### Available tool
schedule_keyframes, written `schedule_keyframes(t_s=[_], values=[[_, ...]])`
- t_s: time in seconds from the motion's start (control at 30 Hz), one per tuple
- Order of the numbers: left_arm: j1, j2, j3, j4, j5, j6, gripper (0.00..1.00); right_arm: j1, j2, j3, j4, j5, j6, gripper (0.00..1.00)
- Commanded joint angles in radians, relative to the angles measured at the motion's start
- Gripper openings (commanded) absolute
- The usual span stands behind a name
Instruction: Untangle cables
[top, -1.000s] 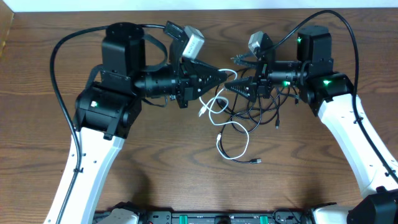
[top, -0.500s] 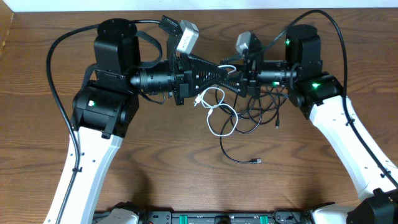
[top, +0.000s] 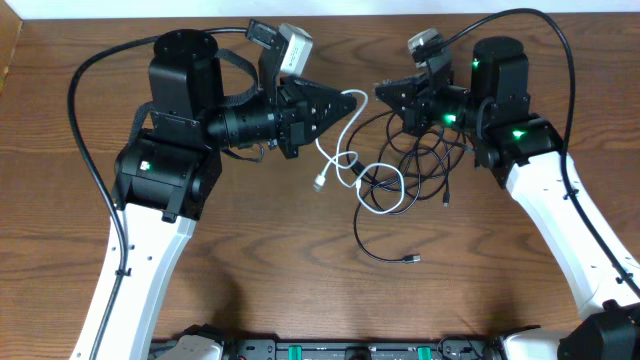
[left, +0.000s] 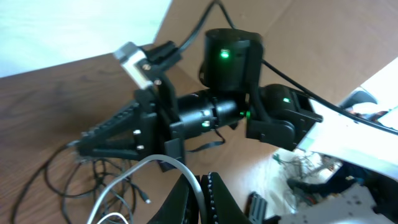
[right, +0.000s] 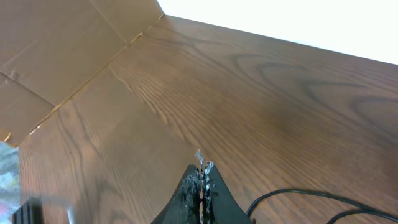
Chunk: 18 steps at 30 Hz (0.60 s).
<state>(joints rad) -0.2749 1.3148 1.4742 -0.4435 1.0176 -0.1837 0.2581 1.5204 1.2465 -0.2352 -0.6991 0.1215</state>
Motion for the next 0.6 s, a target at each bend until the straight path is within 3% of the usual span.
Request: schedule_keyframes(t_s=[0.0,0.07,0.1,0.13,0.2,0.33,0.57], values=[[0.006,-0.008,0.014,0.004,-0.051,-0.005,0.07,0.001,0.005,0.003,-0.002,-0.071,-0.048,0.04],[0.006,-0.008,0.014,0.004,-0.050,-0.005,0.08,0.001,0.005,0.003,-0.014,-0.182,-0.162,0.40],[0.006,-0.008,0.014,0.004,-0.050,-0.005,0.07,0.001,0.005,0.003,-0.022,-0.219,-0.203,0.53],[0.006,-0.008,0.014,0.003,-0.050,-0.006,0.07,0.001,0.005,0.003,-0.034,-0.253,-0.242,0.64],[0.006,-0.008,0.014,0.003,-0.050,-0.006,0.07,0.002,0.005,0.003,-0.065,-0.299,-0.309,0.73],[0.006,-0.008,0.014,0.004,-0.046,-0.014,0.07,0.006,0.005,0.002,-0.089,-0.314,-0.344,0.77],[0.006,-0.008,0.014,0.004,-0.031,-0.022,0.08,0.085,0.027,0.002,0.069,-0.319,-0.247,0.69]])
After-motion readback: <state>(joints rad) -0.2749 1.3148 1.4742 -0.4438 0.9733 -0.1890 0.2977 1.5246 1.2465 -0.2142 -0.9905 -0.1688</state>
